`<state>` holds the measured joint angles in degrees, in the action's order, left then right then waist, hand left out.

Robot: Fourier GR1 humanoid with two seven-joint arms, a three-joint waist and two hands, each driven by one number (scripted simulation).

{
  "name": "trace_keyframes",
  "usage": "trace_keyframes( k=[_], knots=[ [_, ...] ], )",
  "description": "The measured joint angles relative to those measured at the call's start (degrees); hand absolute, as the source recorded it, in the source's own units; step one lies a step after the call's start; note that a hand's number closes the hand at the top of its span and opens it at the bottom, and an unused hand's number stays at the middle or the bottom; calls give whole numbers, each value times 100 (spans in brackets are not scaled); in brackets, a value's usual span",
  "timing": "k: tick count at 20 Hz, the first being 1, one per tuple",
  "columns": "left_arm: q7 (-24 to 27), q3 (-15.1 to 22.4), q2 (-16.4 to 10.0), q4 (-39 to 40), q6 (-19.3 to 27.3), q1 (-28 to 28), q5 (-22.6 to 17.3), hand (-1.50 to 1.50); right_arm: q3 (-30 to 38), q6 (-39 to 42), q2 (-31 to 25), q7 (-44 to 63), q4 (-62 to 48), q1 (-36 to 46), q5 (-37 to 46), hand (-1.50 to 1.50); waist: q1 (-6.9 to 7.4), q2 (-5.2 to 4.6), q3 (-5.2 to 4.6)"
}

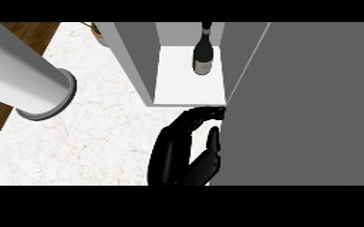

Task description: Pick up the wine, place it into the cabinet and close the cabinet

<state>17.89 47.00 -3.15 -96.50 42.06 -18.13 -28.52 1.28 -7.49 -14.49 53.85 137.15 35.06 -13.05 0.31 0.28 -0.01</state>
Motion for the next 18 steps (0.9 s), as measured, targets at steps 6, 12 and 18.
trace_keyframes(
  k=[6, 12, 18],
  knots=[
    [140, 403, -779, -1085, -479, 1074, 48, 150, -23, 6, -27, -11, 11, -89, 35, -150, -3, -6, -2],
    [241, 137, -1818, -1992, -1087, 1799, -168, 150, -455, 267, -12, 12, -7, 52, -99, 150, 21, -7, 13],
    [496, -374, -2639, -2460, -1858, 2417, -642, 150, -1208, 307, 474, 94, 6, 130, -201, 150, 50, 2, -3]
  ],
)
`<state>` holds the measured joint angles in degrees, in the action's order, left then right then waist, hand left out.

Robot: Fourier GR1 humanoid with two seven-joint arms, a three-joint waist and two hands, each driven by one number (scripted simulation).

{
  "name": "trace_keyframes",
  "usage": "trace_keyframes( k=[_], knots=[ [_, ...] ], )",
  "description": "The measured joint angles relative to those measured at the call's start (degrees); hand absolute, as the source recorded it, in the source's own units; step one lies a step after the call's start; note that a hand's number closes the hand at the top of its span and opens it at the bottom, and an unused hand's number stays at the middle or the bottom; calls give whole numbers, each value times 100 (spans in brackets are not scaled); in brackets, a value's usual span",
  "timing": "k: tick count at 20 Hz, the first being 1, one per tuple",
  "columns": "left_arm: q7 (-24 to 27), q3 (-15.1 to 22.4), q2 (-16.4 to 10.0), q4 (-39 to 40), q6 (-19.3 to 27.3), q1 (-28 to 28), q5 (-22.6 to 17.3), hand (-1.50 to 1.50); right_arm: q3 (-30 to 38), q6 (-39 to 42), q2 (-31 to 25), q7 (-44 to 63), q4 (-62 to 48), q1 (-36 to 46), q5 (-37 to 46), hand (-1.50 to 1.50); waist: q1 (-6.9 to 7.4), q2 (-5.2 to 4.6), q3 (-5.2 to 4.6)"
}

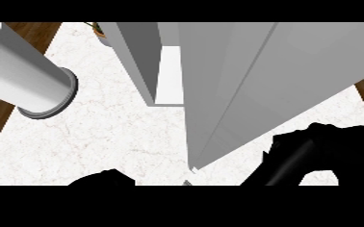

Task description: Pick up the wine, place it into the cabinet and close the cabinet

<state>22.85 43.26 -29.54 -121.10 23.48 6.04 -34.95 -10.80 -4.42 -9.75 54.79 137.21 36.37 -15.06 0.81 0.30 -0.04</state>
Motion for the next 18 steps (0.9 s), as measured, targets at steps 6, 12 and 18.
trace_keyframes(
  k=[6, 12, 18],
  knots=[
    [412, -1091, -848, -393, -907, 782, -783, 150, -880, -203, 559, 151, -70, 188, 19, 150, 34, 11, -12],
    [770, -2341, -1520, -220, -1993, 1506, -1543, 150, -1797, -564, 868, 164, -608, 881, 467, 150, 94, 23, -18],
    [772, -3336, -2025, 4, -2997, 1904, -2260, 150, -2218, -1248, 946, -282, -1925, 1944, 788, 150, 142, 8, -15]
  ],
)
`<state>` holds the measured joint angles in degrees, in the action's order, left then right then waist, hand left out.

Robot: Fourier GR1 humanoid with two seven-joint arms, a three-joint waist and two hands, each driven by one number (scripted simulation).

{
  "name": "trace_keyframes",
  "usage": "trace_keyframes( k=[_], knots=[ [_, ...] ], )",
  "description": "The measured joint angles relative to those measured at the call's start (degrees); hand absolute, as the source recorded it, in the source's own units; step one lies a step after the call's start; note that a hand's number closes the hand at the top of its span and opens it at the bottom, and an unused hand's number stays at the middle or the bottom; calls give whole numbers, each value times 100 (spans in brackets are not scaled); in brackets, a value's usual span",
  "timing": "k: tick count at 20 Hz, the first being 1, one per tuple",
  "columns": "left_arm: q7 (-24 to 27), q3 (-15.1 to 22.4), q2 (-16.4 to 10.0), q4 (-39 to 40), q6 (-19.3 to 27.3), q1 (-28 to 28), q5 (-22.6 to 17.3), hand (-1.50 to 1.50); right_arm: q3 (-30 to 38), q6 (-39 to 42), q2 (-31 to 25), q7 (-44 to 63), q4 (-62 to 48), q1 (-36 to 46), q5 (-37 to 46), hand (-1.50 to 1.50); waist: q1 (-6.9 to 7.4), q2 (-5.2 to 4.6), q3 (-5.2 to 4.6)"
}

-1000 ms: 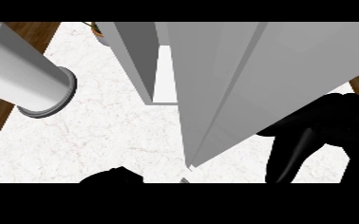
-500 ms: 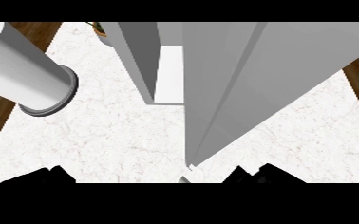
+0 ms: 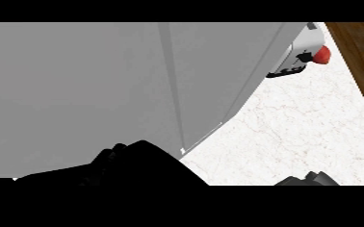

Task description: Pick up the wine, place it into the cabinet and close the cabinet

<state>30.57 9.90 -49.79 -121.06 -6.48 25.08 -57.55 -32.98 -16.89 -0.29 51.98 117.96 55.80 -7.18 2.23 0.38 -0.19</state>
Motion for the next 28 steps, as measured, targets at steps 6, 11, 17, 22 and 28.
trace_keyframes(
  k=[6, 11, 17, 22, 28],
  knots=[
    [-138, -527, -238, 201, -685, 169, -408, 150, -13, -578, 18, -841, -1736, 919, 38, 150, 67, -36, 4],
    [-222, -911, -325, 352, -1100, 239, -718, 150, 231, -785, 26, -1542, -3173, 1495, -335, 150, 115, -67, 5],
    [-367, -1185, -344, 406, -1240, 233, -852, 150, 747, -596, 29, -2448, -4915, 2037, -618, 150, 130, -90, 8],
    [-481, -1392, -363, 505, -1327, 166, -952, 150, 765, -364, 32, -3196, -5582, 2089, -639, 150, 123, 56, -5],
    [-553, -1500, -336, 486, -1304, 146, -1053, 150, 772, -51, 7, -3836, -5803, 1930, -614, 150, 161, 182, -46]
  ],
)
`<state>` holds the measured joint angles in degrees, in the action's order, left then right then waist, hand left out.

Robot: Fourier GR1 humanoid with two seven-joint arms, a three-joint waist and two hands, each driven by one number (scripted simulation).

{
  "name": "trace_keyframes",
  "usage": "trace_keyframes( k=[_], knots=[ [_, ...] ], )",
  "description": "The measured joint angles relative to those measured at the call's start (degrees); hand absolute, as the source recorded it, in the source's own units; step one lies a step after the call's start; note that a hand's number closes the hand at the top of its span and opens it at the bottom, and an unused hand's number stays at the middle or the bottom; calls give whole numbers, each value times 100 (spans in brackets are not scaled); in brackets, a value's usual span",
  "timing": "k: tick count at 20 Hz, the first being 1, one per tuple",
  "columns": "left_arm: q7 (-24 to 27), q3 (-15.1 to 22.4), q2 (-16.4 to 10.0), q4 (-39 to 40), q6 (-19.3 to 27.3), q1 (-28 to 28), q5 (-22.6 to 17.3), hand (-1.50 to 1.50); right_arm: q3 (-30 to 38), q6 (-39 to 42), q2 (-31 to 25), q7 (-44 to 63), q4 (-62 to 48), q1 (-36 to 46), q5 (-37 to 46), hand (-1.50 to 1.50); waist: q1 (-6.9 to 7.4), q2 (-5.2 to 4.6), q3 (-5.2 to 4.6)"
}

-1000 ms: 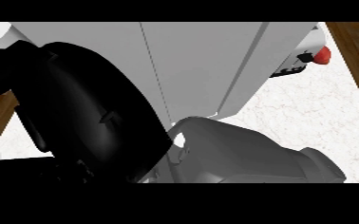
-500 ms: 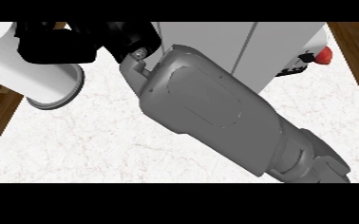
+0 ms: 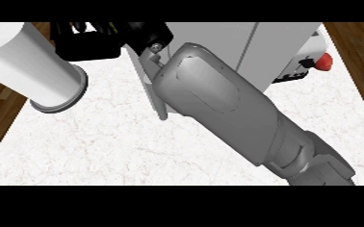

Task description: Pick up the wine, place it into the cabinet and close the cabinet

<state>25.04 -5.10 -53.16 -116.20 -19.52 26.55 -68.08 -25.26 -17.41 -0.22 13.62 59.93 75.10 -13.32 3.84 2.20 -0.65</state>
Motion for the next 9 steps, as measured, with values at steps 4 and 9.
trace_keyframes(
  k=[4, 9],
  knots=[
    [-63, -90, -42, -20, 47, -35, -64, 150, -65, 122, -50, -365, -64, -82, 122, 150, 25, 36, -30],
    [-102, -106, -44, -62, 103, -75, -72, 150, -106, 260, -106, -741, -79, -168, 209, 150, 34, 47, -79]
  ],
)
